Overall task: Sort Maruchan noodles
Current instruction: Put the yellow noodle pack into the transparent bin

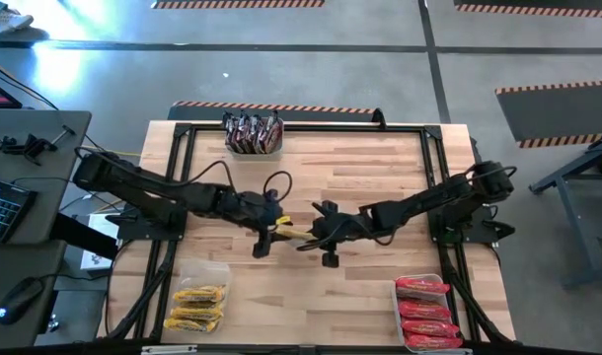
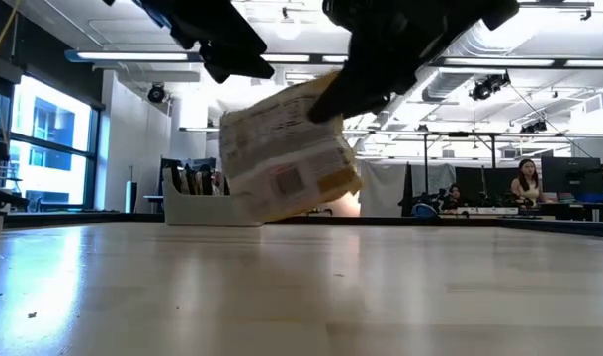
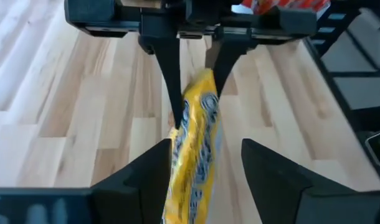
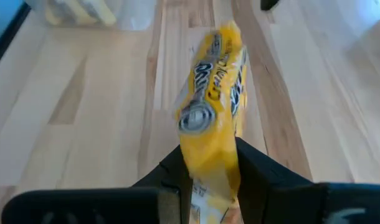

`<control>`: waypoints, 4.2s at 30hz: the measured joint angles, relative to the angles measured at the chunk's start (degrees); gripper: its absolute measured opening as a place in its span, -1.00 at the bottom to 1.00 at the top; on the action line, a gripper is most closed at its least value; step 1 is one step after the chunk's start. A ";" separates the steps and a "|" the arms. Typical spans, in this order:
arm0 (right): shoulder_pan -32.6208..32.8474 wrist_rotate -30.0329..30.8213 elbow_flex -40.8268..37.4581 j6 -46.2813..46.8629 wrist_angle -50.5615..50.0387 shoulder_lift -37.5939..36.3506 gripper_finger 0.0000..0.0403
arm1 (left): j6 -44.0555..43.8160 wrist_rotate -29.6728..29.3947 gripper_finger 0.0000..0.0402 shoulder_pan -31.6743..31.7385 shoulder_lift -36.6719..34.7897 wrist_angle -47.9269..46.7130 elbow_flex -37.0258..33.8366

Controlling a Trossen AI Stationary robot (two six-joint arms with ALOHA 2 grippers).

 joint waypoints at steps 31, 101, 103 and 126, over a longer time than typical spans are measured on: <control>0.00 0.11 0.36 -1.05 1.01 0.79 -0.89 | 2.88 -6.16 0.21 -1.82 11.91 4.18 0.36; 2.36 12.50 0.29 -1.49 -10.55 -5.94 -0.94 | -32.01 3.12 -0.80 -36.84 7.29 -71.65 24.94; 2.36 12.50 0.29 -1.49 -10.53 -5.94 -0.94 | -32.91 3.16 -0.80 -37.76 7.29 -71.67 24.94; 2.34 12.50 0.29 -1.05 -9.72 -5.95 -0.94 | -32.70 2.02 -0.80 -38.76 7.38 -67.20 17.94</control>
